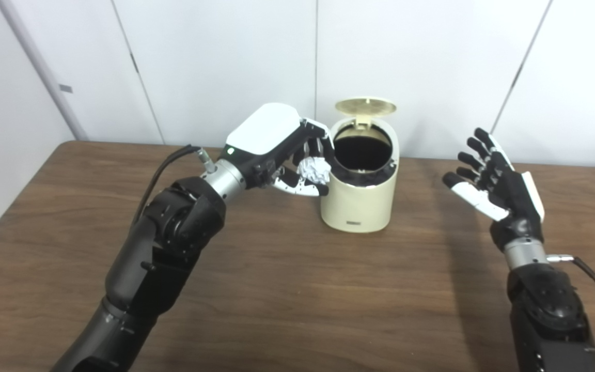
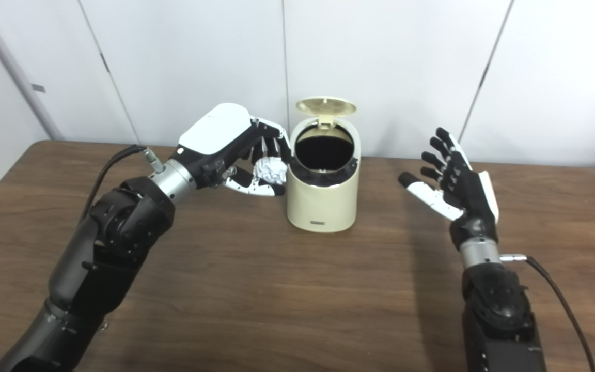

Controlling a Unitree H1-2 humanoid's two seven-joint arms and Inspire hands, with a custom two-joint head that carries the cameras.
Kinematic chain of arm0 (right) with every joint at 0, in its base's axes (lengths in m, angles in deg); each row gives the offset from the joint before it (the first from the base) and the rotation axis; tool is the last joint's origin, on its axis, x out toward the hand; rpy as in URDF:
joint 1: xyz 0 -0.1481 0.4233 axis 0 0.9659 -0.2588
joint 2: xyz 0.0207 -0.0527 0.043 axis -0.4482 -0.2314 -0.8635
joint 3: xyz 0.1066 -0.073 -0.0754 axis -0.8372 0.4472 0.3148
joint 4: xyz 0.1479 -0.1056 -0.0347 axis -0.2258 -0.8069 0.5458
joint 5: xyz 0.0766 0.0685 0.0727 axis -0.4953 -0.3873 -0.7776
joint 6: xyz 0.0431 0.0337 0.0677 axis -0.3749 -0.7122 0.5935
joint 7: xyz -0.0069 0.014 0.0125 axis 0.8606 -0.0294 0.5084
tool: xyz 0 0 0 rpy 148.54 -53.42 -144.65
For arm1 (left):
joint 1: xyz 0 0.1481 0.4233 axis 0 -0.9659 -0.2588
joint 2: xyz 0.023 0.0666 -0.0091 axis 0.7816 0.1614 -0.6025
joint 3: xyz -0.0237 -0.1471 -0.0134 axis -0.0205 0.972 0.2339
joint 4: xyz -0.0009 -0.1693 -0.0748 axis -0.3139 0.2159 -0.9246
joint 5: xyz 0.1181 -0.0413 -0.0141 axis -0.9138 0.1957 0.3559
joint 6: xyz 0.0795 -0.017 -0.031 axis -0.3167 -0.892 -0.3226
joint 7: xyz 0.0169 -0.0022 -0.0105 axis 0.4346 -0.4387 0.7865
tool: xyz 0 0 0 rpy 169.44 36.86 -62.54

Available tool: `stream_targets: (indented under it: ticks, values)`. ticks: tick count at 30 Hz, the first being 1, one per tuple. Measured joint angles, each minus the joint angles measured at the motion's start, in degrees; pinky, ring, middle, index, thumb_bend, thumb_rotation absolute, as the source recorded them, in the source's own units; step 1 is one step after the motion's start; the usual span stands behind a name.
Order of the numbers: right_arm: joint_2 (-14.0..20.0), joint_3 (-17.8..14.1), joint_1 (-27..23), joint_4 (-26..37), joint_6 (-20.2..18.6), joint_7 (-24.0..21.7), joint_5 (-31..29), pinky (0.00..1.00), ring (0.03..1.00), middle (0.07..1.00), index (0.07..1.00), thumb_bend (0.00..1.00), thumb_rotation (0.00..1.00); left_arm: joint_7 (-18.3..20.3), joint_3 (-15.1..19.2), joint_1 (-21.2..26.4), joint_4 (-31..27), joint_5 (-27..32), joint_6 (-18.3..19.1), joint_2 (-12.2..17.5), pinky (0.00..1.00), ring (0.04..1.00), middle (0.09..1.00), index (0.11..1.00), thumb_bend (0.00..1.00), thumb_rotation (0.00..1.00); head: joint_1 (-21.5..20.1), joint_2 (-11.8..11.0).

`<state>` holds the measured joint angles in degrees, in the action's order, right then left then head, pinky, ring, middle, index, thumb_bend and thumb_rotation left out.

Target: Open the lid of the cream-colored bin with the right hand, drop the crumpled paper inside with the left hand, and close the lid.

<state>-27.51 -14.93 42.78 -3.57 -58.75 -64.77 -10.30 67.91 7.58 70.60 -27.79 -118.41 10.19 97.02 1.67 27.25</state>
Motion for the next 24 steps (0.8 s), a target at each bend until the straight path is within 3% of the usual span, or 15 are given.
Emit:
stream_targets:
  ticks: [9, 16, 24]
  values:
    - [-0.3, 0.2, 1.0, 0.0, 0.1, 0.0, -0.1, 0.87, 0.884, 0.934, 0.931, 0.73, 0.35, -3.3, -0.3, 0.7, 3.4, -0.3, -2.5, -0.6, 0.31, 0.372, 0.476, 0.531, 0.5, 0.0, -1.2, -1.4]
    - [-1.0, 0.3, 1.0, 0.0, 0.1, 0.1, -0.4, 0.84, 0.868, 0.926, 0.928, 0.75, 0.37, -8.1, -0.3, 1.2, 7.2, -0.6, -6.5, -2.0, 0.29, 0.366, 0.471, 0.53, 0.5, 0.0, -1.7, -1.7]
    - [-1.0, 0.3, 1.0, 0.0, 0.5, 0.3, 0.8, 0.83, 0.865, 0.922, 0.926, 0.73, 0.35, -11.2, -0.6, 3.1, 9.4, -1.9, -6.5, -4.6, 0.29, 0.36, 0.468, 0.549, 0.49, 0.0, -2.1, -1.8]
